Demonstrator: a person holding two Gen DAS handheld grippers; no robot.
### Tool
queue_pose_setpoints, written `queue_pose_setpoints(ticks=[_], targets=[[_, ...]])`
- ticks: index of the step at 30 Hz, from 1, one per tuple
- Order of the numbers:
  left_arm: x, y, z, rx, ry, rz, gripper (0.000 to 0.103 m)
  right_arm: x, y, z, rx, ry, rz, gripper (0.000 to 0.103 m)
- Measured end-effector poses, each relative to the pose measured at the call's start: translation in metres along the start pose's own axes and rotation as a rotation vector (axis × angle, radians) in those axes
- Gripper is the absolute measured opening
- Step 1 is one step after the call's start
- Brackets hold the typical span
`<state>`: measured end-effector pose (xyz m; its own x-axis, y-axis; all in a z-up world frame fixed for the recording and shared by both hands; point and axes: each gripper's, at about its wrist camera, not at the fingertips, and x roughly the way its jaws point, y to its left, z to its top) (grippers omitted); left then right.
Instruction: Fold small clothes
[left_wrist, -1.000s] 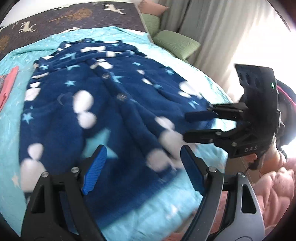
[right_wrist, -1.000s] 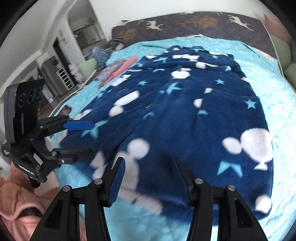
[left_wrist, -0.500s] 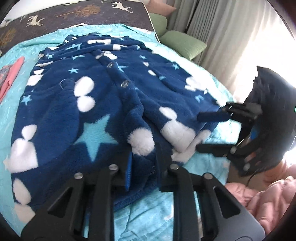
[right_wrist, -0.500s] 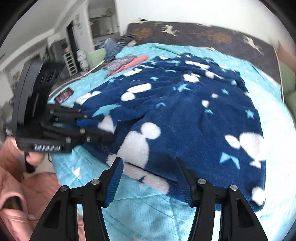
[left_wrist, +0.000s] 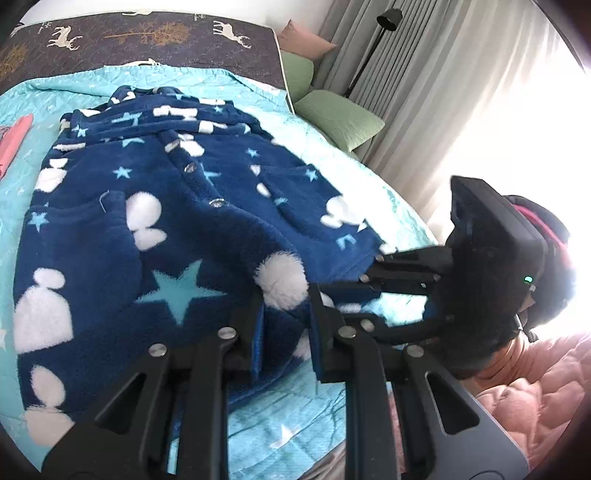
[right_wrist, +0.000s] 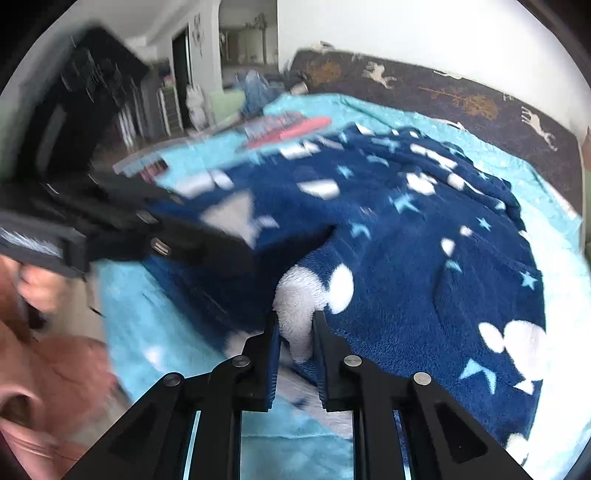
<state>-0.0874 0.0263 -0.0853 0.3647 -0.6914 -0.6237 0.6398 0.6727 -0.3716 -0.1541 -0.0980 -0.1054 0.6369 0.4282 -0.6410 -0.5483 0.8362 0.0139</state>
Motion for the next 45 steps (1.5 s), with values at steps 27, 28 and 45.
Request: queue_pose_setpoints(ticks=[27,28,45], targets=[[0.028,-0.01,-0.024,0.081,0.164,-0.027,0.035,-0.047,-0.042,-0.01,0.183,-0.068,0.186,0.03],[0.028,-0.012,-0.024,0.089,0.164,-0.032,0.039,-0.05,-0.049,-0.006,0.223,-0.094,0.198,0.03],[-0.018,0.002,0.0,0.039,0.019,-0.1,0.049,0.059,-0.081,0.017,0.441,0.097,0.252,0.01]])
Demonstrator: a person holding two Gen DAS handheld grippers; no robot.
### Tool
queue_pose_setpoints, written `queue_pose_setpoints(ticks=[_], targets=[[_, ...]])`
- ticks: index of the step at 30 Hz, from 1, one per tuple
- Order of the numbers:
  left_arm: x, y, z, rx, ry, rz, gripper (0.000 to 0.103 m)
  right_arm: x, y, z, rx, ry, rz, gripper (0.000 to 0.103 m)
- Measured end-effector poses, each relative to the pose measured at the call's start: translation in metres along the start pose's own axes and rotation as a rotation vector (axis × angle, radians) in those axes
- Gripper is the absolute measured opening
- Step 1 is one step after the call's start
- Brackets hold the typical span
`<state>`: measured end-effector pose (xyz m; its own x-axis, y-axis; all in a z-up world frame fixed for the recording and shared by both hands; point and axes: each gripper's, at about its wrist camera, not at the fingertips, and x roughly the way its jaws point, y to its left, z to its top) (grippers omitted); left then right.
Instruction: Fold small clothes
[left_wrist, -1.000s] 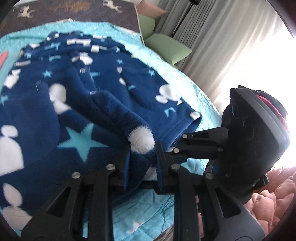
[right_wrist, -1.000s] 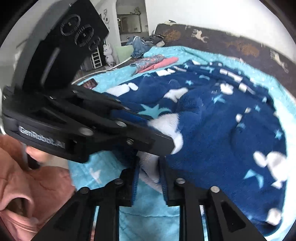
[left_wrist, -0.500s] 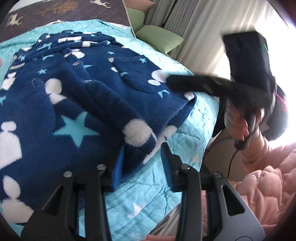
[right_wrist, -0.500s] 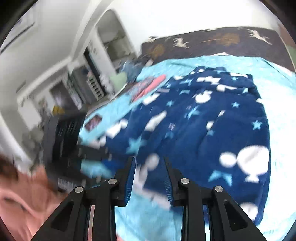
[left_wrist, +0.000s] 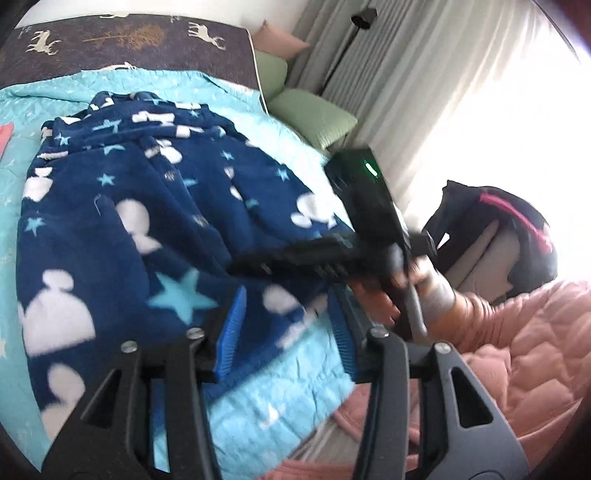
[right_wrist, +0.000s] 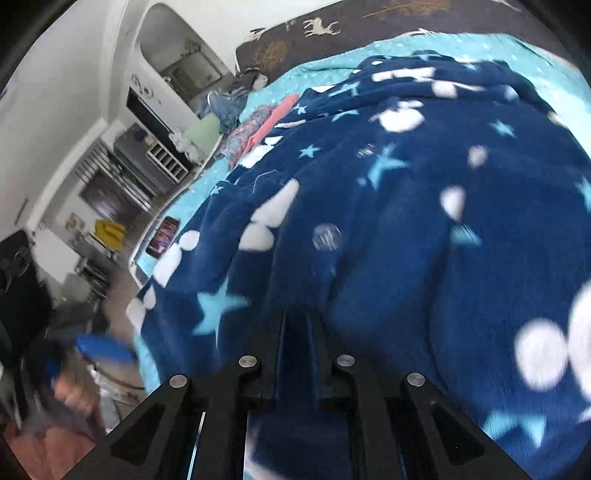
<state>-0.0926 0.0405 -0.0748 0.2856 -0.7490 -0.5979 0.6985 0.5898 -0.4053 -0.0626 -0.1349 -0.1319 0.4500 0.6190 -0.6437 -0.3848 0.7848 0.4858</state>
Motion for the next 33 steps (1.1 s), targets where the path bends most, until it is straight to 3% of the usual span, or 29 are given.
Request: queue_pose_setpoints(ticks=[3,5,6,12,15,17,19,22,24,26,33], targets=[[0.03,0.01,0.004,-0.019,0.059,-0.01,0.049,-0.01,0.0,-0.012,0.001,-0.01,0.0,0.011],[0.066,0.021,-0.003,-0.05,0.176,0.053,0.049,-0.016,0.003,-0.015,-0.011,-0.014,-0.014,0.011],[0.073,0.024,-0.007,-0.061,0.188,0.06,0.049,-0.021,0.004,-0.016,-0.016,-0.017,-0.024,0.012],[0.036,0.022,-0.005,-0.065,0.104,0.072,0.049,-0.092,-0.015,-0.029,0.027,-0.142,-0.147,0.024],[-0.008,0.032,-0.003,-0.085,-0.001,0.168,0.06,-0.131,-0.037,-0.04,0.087,-0.211,-0.248,0.03],[-0.034,0.041,-0.008,-0.111,-0.066,0.254,0.077,-0.149,-0.051,-0.048,0.139,-0.241,-0.307,0.036],[-0.054,0.056,-0.016,-0.136,-0.103,0.349,0.08,-0.161,-0.067,-0.056,0.21,-0.26,-0.33,0.039],[-0.063,0.079,-0.026,-0.219,-0.083,0.464,0.08,-0.166,-0.083,-0.069,0.298,-0.274,-0.291,0.046],[-0.069,0.095,-0.038,-0.301,-0.075,0.464,0.08,-0.162,-0.089,-0.075,0.315,-0.259,-0.27,0.047],[-0.069,0.103,-0.048,-0.352,-0.08,0.412,0.08,-0.153,-0.09,-0.08,0.315,-0.232,-0.28,0.048],[-0.043,0.102,-0.063,-0.359,-0.014,0.377,0.079,-0.138,-0.099,-0.086,0.376,-0.217,-0.202,0.048]])
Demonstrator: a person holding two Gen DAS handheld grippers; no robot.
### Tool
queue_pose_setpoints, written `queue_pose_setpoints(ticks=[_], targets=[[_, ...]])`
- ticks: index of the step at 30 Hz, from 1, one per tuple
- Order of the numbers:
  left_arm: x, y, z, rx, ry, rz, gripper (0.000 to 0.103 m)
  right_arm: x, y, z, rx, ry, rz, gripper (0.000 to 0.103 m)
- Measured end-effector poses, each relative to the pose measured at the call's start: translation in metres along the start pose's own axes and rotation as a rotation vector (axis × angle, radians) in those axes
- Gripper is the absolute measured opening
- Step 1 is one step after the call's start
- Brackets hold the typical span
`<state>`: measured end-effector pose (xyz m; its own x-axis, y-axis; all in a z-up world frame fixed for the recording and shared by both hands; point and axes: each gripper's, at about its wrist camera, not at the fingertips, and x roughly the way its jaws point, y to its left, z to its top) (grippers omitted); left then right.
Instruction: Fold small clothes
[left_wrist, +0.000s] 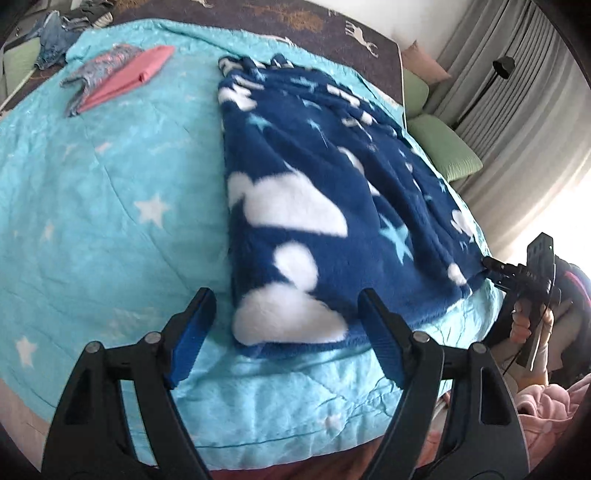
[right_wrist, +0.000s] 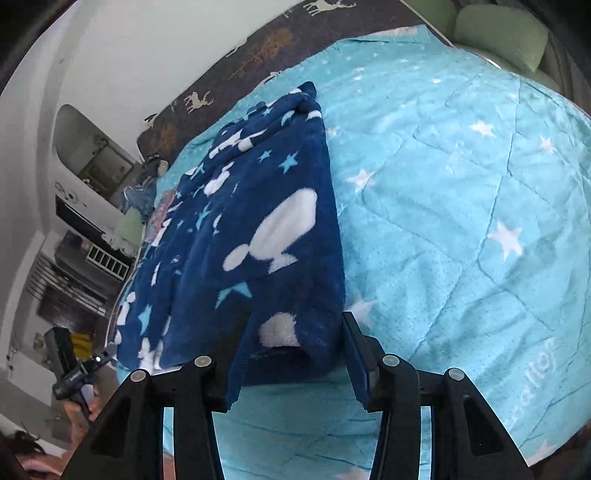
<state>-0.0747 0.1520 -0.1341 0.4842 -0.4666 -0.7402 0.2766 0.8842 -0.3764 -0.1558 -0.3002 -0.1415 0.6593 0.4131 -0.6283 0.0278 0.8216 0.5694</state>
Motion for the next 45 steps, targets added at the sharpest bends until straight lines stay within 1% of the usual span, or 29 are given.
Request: queue_pose_setpoints(ticks=[4,6,7,9,11,12,13,14,15,16,17,20,22,25,29,31,33,36,40,41,43,45], targets=[[0.0,-0.008,0.0,0.035,-0.003,0.01,0.079,0.002,-0.001,-0.003,0.001,0.002,0.013,0.048],[-0.002,-0.009,-0.001,0.035,0.001,0.0,0.075,0.003,-0.003,-0.004,0.006,-0.006,0.03,0.048],[-0.001,-0.01,0.0,0.034,0.003,-0.004,0.071,0.004,-0.004,-0.004,0.011,-0.007,0.041,0.048],[0.001,-0.012,0.001,0.033,0.007,-0.006,0.062,0.008,-0.005,-0.004,0.023,-0.004,0.066,0.049],[0.002,-0.012,0.002,0.025,0.019,-0.024,0.034,0.011,-0.004,-0.002,0.025,0.001,0.082,0.049],[0.002,-0.011,0.003,0.014,0.02,-0.03,0.03,0.012,-0.003,-0.001,0.021,0.007,0.091,0.049],[0.001,-0.01,0.003,0.006,0.018,-0.033,0.023,0.013,-0.003,0.0,0.018,0.011,0.096,0.049],[0.0,-0.009,0.004,-0.007,0.015,-0.043,0.02,0.015,-0.002,0.001,0.012,0.017,0.1,0.046],[-0.001,-0.009,0.005,-0.018,0.011,-0.051,0.019,0.016,0.0,0.002,0.002,0.025,0.099,0.04],[-0.003,-0.008,0.007,-0.029,0.007,-0.058,0.018,0.016,0.001,0.003,-0.004,0.031,0.103,0.017],[-0.005,-0.009,0.008,-0.032,0.004,-0.059,0.018,0.018,0.002,0.004,-0.009,0.056,0.127,0.012],[-0.012,-0.014,0.012,-0.018,-0.015,-0.057,0.017,0.016,0.004,0.005,-0.016,0.05,0.14,0.011],[-0.02,-0.022,0.017,0.008,-0.041,-0.063,0.017,0.013,0.005,0.008,-0.009,0.041,0.166,0.011],[-0.028,-0.032,0.026,0.035,-0.071,-0.083,0.016,0.005,0.009,0.016,-0.002,0.023,0.236,0.011],[-0.038,-0.043,0.043,0.049,-0.116,-0.141,0.016,-0.008,0.024,0.028,-0.072,-0.025,0.352,0.011],[-0.043,-0.047,0.053,0.052,-0.148,-0.162,0.016,-0.012,0.029,0.035,-0.098,-0.042,0.393,0.011],[-0.048,-0.05,0.067,0.059,-0.194,-0.177,0.016,-0.015,0.031,0.047,-0.1,-0.054,0.444,0.011],[-0.051,-0.055,0.087,0.069,-0.235,-0.198,0.016,-0.016,0.033,0.07,-0.082,-0.068,0.502,0.011],[-0.049,-0.061,0.127,0.087,-0.272,-0.184,0.015,-0.015,0.044,0.107,-0.088,-0.079,0.515,0.011],[-0.047,-0.06,0.142,0.08,-0.285,-0.194,0.015,-0.015,0.047,0.117,-0.098,-0.082,0.512,0.011],[-0.042,-0.058,0.159,0.069,-0.304,-0.209,0.015,-0.014,0.056,0.142,-0.124,-0.096,0.496,0.011],[-0.036,-0.056,0.174,0.064,-0.315,-0.209,0.015,-0.012,0.06,0.161,-0.135,-0.107,0.491,0.011]])
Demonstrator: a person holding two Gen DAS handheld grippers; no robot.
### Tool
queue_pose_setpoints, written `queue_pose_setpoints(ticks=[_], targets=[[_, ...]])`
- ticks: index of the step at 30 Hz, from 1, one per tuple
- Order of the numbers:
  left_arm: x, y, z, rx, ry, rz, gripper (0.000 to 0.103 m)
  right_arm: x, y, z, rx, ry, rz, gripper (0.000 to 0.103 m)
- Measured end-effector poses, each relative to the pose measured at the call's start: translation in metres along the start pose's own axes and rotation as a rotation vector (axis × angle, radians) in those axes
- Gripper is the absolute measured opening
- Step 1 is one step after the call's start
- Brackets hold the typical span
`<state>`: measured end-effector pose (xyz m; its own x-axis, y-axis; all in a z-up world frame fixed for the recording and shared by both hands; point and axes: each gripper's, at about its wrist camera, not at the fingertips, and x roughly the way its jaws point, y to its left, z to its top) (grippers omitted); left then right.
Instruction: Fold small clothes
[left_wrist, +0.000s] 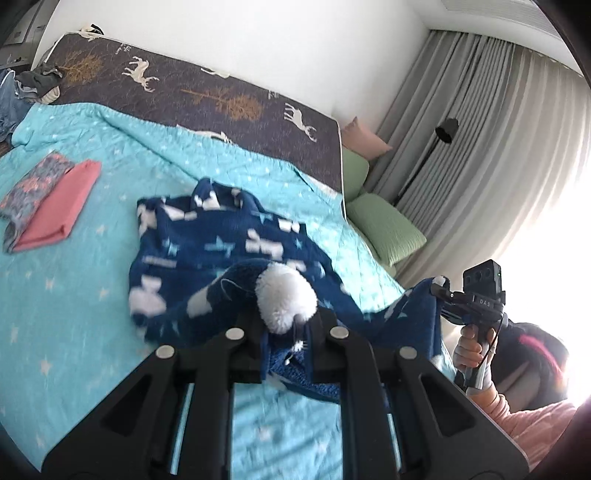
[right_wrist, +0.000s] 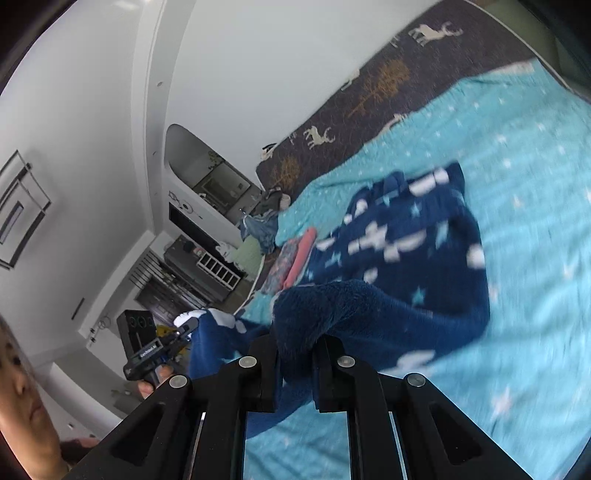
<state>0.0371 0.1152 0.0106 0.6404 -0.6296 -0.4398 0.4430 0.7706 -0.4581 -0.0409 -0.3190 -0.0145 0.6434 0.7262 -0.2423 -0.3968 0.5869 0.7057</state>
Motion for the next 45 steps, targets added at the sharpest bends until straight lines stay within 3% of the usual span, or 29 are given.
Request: queue_pose_setpoints(ticks=[10,18,22,27,29,33,36,37,38,40,45], targets=[[0.065,0.043,0.089,0.022,-0.037,0.14,0.015,0.05,-0.032,0.111,-0.008,-0.049,-0.088,0.011],[0.183,0.108,0.164,0.018,-0.004,0.272,0.015,0.126,-0.101,0.213,0.081,-0.104,-0.222,0.011],[0.245,0.144,0.166,-0.031,0.066,0.335,0.016,0.165,-0.149,0.237,0.147,-0.1,-0.292,0.011],[0.308,0.192,0.134,-0.096,0.228,0.436,0.016,0.229,-0.225,0.229,0.24,0.024,-0.444,0.014],[0.314,0.195,0.126,-0.095,0.256,0.425,0.019,0.241,-0.247,0.217,0.274,0.061,-0.472,0.013],[0.307,0.185,0.131,-0.062,0.251,0.422,0.024,0.234,-0.253,0.212,0.287,0.035,-0.441,0.015],[0.298,0.177,0.139,-0.063,0.238,0.434,0.025,0.231,-0.242,0.216,0.264,0.039,-0.484,0.024],[0.292,0.174,0.144,-0.067,0.216,0.424,0.03,0.229,-0.237,0.218,0.253,0.032,-0.496,0.032],[0.282,0.169,0.15,-0.071,0.18,0.401,0.043,0.224,-0.229,0.219,0.239,0.018,-0.505,0.045],[0.267,0.159,0.158,-0.067,0.131,0.382,0.061,0.215,-0.212,0.223,0.224,-0.017,-0.512,0.054],[0.226,0.134,0.176,-0.057,0.011,0.333,0.063,0.202,-0.161,0.228,0.1,-0.043,-0.496,0.054]])
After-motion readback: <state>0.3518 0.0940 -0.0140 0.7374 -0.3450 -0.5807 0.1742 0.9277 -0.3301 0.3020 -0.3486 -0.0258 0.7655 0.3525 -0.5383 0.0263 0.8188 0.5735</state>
